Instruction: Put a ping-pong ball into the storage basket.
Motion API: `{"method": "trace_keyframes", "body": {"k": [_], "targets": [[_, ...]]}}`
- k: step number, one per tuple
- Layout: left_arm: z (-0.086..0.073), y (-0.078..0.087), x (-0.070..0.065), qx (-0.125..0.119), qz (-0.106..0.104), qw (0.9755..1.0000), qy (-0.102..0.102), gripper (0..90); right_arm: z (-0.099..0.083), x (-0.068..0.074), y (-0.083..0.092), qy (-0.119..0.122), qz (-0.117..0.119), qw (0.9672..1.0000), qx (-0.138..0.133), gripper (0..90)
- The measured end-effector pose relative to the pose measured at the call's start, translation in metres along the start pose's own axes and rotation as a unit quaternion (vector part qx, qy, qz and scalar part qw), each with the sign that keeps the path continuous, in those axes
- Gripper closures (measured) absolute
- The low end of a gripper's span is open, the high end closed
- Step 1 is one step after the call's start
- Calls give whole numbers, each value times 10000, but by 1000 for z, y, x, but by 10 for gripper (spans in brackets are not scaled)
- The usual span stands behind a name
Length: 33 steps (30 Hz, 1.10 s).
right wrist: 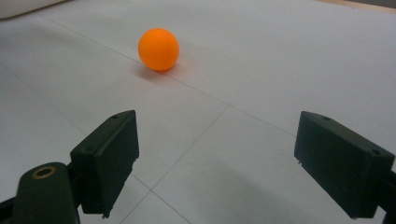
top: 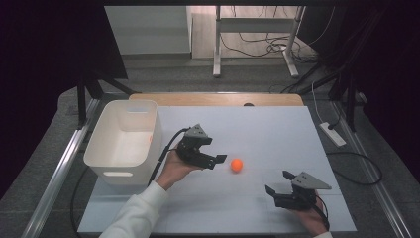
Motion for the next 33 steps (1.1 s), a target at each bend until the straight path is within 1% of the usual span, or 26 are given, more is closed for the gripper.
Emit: {"method": "trace_keyframes", "body": {"k": [8,16,20,22,29,33], "targets": [[2,-10,-3,126,-40,9999,-6,160,0,0,0,0,2,10000,1,141],[6,-23,-4,195,-97,9998,34,161,0,0,0,4,-9,10000,2,141],[7,-27,-4,272,-58,9996,-14,161,0,-1,0,-11,-1,10000,-16,142],[7,-29,-4,284,-58,9996,-4,161,0,-1,0,-8,3,10000,-15,142],[8,-39,-5,368,-89,9993,-9,161,0,-1,-1,5,1,10000,1,142],[9,-44,-7,377,-123,9992,-6,161,-1,-1,-1,20,-12,10000,17,142]]}}
Point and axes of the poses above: each handheld gripper's, and its own axes: y roughly backward along the jaws, z roughly out of its top, x roughly to its left, the point moved 5 cm from there along -y, roughly forward along the jaws, and after that the axes turned 13 degrees about x, right-handed, at the moved point
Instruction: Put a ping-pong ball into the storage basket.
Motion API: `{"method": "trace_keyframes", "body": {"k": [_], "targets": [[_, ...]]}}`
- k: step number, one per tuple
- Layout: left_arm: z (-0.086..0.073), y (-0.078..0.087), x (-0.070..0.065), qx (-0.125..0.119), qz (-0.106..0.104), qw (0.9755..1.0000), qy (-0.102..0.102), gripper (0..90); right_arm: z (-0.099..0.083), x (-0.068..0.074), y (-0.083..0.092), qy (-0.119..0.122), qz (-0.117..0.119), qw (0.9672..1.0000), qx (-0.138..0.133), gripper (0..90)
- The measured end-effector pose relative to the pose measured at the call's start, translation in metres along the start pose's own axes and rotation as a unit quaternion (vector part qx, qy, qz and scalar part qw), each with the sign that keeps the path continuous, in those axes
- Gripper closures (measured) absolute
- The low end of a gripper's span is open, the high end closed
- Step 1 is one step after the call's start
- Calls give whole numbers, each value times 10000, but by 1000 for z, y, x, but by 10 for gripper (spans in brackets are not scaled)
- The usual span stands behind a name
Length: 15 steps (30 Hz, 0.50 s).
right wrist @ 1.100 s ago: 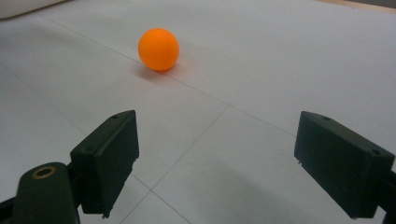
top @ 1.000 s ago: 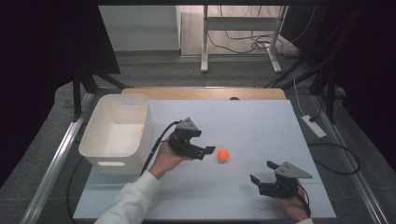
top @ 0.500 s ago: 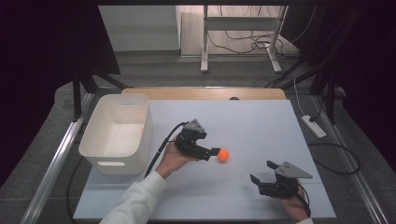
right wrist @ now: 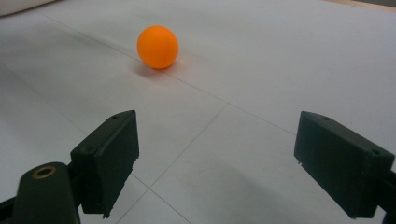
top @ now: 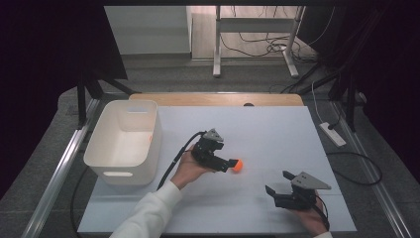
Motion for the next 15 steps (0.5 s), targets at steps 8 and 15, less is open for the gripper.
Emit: {"method": "trace_keyframes", "body": {"k": [8,15], "targets": [[1,-7,0,125,45,9999,-33,161,0,0,0,11,9,10000,12,142],[1,-13,1,209,60,9998,-38,161,0,1,0,22,12,10000,12,143]]}}
Point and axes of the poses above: each handheld gripper's, and its own axes: y roughly backward along the jaws, z roughly out of its top, x roughly to its left, the point moved 5 cm from there along -y, roughly forward along the jaws, and after that the axes turned 13 degrees about x, right-handed, at the moved point
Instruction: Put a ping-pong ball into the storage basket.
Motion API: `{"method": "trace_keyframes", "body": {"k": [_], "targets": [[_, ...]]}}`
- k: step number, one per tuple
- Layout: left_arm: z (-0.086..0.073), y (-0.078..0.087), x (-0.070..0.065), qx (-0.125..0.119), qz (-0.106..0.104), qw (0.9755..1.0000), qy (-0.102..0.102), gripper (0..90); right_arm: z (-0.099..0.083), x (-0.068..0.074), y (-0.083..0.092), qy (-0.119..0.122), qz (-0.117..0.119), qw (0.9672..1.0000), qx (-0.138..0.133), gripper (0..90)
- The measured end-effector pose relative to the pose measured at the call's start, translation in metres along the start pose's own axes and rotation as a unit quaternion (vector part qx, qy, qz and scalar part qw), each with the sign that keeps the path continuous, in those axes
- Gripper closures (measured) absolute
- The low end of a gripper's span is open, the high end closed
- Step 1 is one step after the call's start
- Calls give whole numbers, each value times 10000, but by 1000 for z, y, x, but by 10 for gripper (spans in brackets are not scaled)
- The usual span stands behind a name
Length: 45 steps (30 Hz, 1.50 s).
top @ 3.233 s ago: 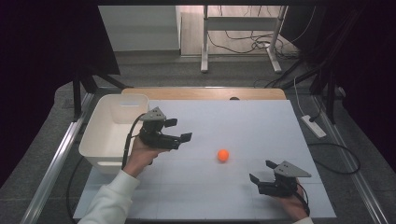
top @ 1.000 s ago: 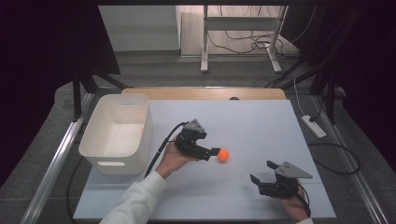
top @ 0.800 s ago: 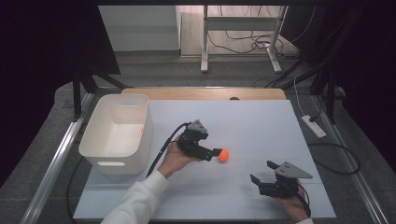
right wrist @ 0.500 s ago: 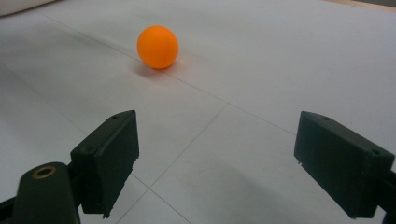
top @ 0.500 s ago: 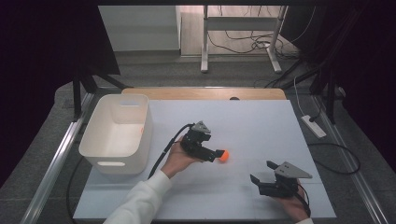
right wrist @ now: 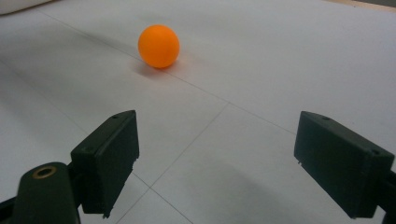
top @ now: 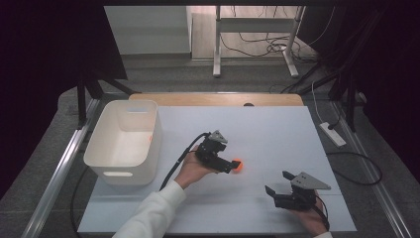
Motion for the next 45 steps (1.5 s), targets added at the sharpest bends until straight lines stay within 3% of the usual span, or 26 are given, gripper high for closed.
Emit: {"method": "trace_keyframes", "body": {"k": [24,45], "targets": [[2,-39,3,413,-58,9991,44,157,0,-1,0,-17,-3,10000,-15,144],[-1,-53,5,630,-55,9980,31,156,0,-2,1,-22,-18,10000,-25,144]]}}
Point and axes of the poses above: each handheld gripper's, and its own axes: y roughly backward along the jaws, z roughly out of its top, x roughly to its left, the point moved 5 cm from there along -y, roughly forward along the jaws, and after that the axes turned 13 degrees about x, right-handed, at the moved point
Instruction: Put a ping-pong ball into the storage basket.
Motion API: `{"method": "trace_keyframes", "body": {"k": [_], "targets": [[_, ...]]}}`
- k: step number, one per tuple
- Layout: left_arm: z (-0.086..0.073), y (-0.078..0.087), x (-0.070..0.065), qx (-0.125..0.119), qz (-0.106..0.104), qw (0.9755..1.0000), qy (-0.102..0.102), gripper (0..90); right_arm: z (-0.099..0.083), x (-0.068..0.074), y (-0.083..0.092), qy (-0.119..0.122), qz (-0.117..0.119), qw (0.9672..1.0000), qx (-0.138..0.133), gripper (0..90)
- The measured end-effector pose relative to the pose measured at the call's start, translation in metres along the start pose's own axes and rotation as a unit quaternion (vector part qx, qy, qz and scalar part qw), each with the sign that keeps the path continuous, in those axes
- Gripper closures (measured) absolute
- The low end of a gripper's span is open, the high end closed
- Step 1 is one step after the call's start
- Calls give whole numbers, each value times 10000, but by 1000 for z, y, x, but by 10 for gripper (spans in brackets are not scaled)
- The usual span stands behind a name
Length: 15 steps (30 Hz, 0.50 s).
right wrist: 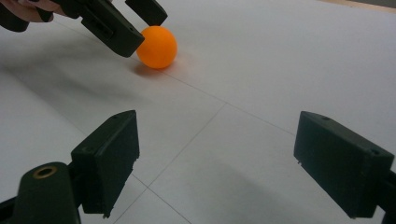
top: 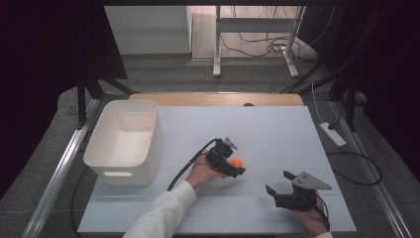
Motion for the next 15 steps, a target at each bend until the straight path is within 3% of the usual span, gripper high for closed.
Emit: {"method": "trace_keyframes", "body": {"k": [8,15], "targets": [[0,-4,3,4,-29,10000,75,170,0,1,0,-2,17,10000,-7,144],[-2,-7,8,159,8,9998,80,177,1,1,0,-14,48,10000,-27,145]]}}
Point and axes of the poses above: each handheld gripper's, and its own axes: y roughly backward along the jaws, z roughly out of its top, x roughly to its left, the point moved 5 cm from there along -y, roughly forward along the jaws, and after that the axes turned 13 degrees about x, right-handed, at the moved point
